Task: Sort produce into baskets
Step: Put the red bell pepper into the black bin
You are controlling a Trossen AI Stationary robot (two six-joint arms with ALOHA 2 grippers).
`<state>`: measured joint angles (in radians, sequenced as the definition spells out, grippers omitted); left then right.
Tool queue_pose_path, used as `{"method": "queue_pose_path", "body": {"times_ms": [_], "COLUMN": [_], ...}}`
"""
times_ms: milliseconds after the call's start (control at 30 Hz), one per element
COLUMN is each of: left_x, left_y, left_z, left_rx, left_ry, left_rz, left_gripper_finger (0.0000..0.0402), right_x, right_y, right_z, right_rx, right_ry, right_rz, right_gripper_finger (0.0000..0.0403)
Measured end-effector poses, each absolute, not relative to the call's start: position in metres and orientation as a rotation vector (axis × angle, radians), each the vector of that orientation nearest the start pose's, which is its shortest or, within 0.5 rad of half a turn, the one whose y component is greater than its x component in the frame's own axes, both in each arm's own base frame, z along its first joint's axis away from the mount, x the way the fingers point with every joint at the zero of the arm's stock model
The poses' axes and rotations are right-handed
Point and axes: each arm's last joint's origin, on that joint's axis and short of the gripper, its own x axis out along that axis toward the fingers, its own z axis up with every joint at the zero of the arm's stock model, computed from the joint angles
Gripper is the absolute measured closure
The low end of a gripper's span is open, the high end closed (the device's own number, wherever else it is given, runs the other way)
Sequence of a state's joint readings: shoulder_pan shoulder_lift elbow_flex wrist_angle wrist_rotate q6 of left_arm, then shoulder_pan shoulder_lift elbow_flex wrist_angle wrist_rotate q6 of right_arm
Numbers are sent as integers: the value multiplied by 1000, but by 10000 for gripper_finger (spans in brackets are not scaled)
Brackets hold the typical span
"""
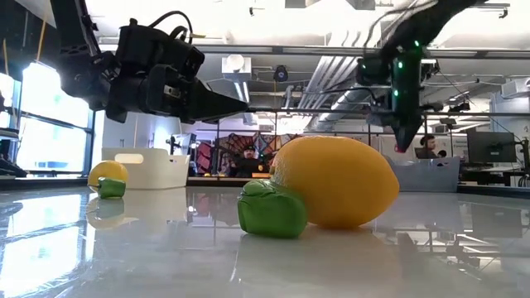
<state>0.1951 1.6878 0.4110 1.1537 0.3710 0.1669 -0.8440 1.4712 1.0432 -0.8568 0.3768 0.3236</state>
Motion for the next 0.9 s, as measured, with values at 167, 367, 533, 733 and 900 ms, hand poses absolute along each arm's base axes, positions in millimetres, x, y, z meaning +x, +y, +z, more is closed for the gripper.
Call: {"method": "queue_pose_path", "body": {"times_ms": [167, 367, 533, 733, 900], "left_x": [270, 270, 270, 270, 270], "left_y": [43, 43, 43, 43, 43], "left_z": [137, 137, 137, 137, 137], "left_rx": [132, 133, 133, 133, 134], "left_ry": [103, 102, 102, 102, 101], "left_rz": [-184, -184, -185, -184, -184], "left_gripper_finger": [401, 401, 401, 402, 401], "right_x": [154, 141, 137, 139, 142], "right_y": [-229, -233, -232, -235, -240], "right_z": [212, 196, 184, 174, 162], "right_rx": [630, 673, 682, 678, 688], "right_ry": [1012, 978, 970, 929, 958], "right_rz": [-1220, -1213, -1216, -1205, -1201], "right_gripper_finger": [389, 389, 389, 389, 388]}}
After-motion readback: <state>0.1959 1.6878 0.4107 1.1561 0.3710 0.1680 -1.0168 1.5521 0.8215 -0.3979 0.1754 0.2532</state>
